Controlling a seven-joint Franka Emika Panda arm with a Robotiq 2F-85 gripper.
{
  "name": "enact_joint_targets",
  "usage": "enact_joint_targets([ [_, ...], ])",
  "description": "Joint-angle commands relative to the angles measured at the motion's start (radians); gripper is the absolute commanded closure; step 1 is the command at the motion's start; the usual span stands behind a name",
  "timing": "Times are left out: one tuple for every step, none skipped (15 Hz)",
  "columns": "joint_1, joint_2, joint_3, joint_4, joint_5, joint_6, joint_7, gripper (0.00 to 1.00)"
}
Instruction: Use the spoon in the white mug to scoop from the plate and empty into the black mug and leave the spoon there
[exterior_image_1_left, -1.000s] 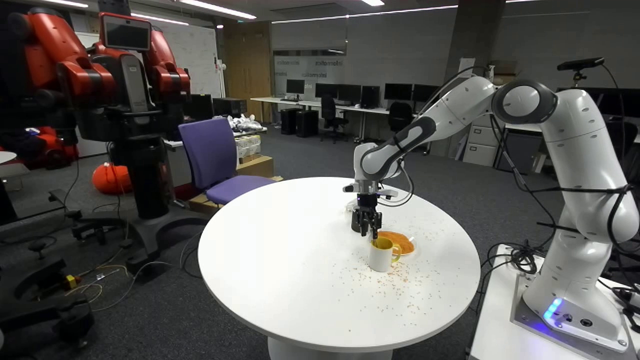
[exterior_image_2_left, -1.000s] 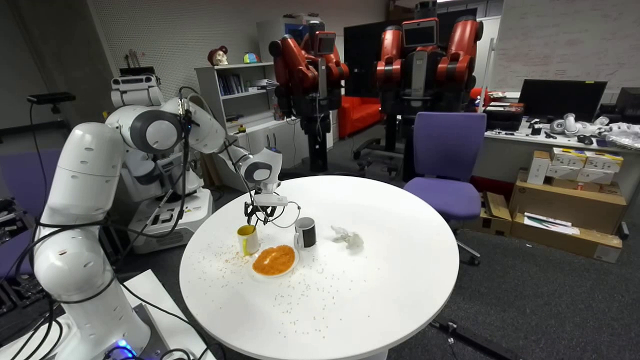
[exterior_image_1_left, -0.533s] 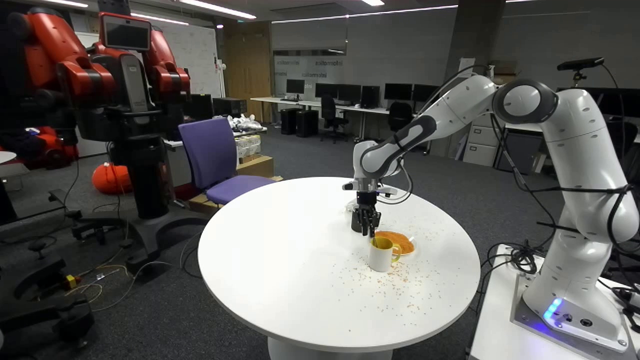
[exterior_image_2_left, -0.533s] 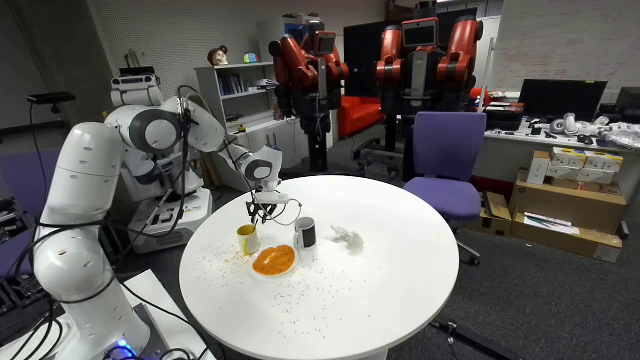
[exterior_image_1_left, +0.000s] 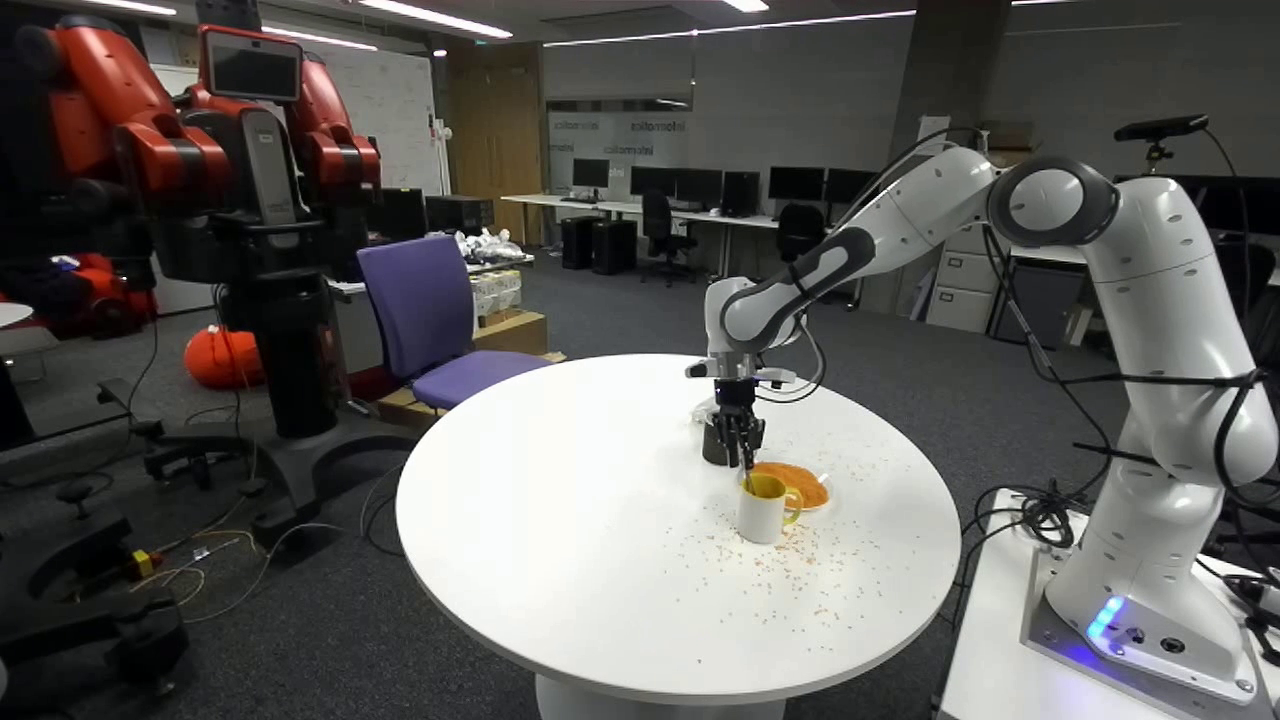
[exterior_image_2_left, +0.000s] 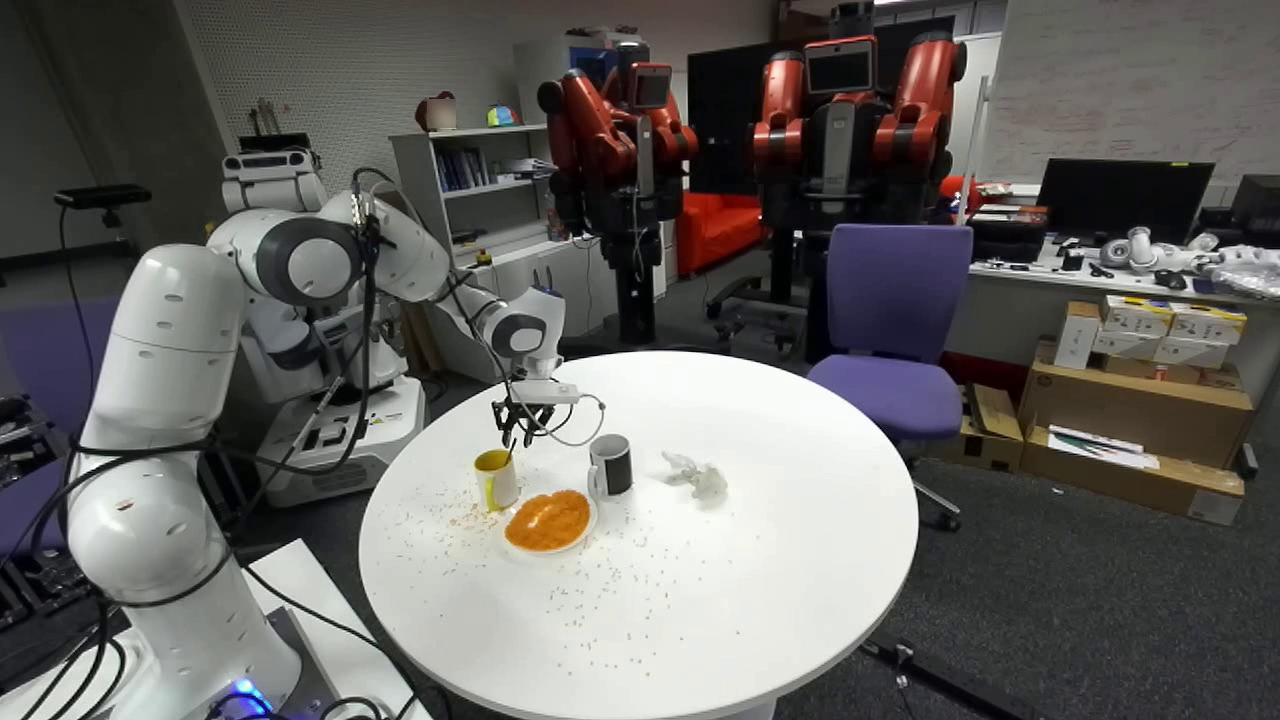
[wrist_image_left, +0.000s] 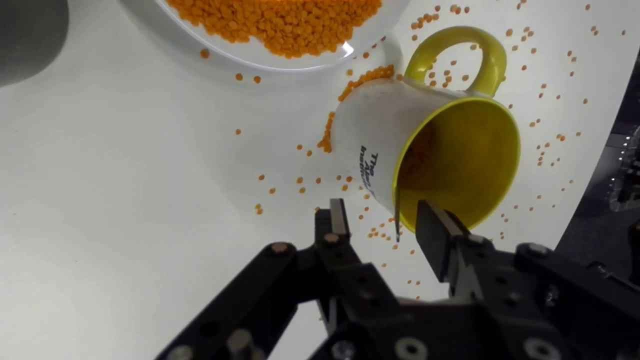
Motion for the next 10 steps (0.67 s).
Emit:
enact_joint_targets([
  [-0.009,-0.021,0.003,0.016,-0.033,-0.079,-0.013,0.53],
  [-0.008,-0.020,0.003,0.020,-0.036,-0.095,-0.013,0.50],
  [-0.007,-0.019,0.003,0.024,-0.040,-0.109,-0.014,0.48],
  [-0.006,-0.018,0.002,0.027,-0.045,-0.121,-0.014,0.45],
  [-0.005,-0.017,0.002,0.031,-0.049,-0.136,-0.014,0.46],
  [-0.005,-0.017,0.002,0.033,-0.053,-0.143,-0.015,0.47],
  [-0.005,-0.017,0.002,0.036,-0.053,-0.147,-0.014,0.53],
  [-0.006,-0.016,0.002,0.038,-0.054,-0.151,-0.014,0.56],
  [-0.006,-0.015,0.003,0.040,-0.052,-0.150,-0.014,0.57],
  [-0.007,-0.014,0.003,0.040,-0.051,-0.145,-0.013,0.64],
])
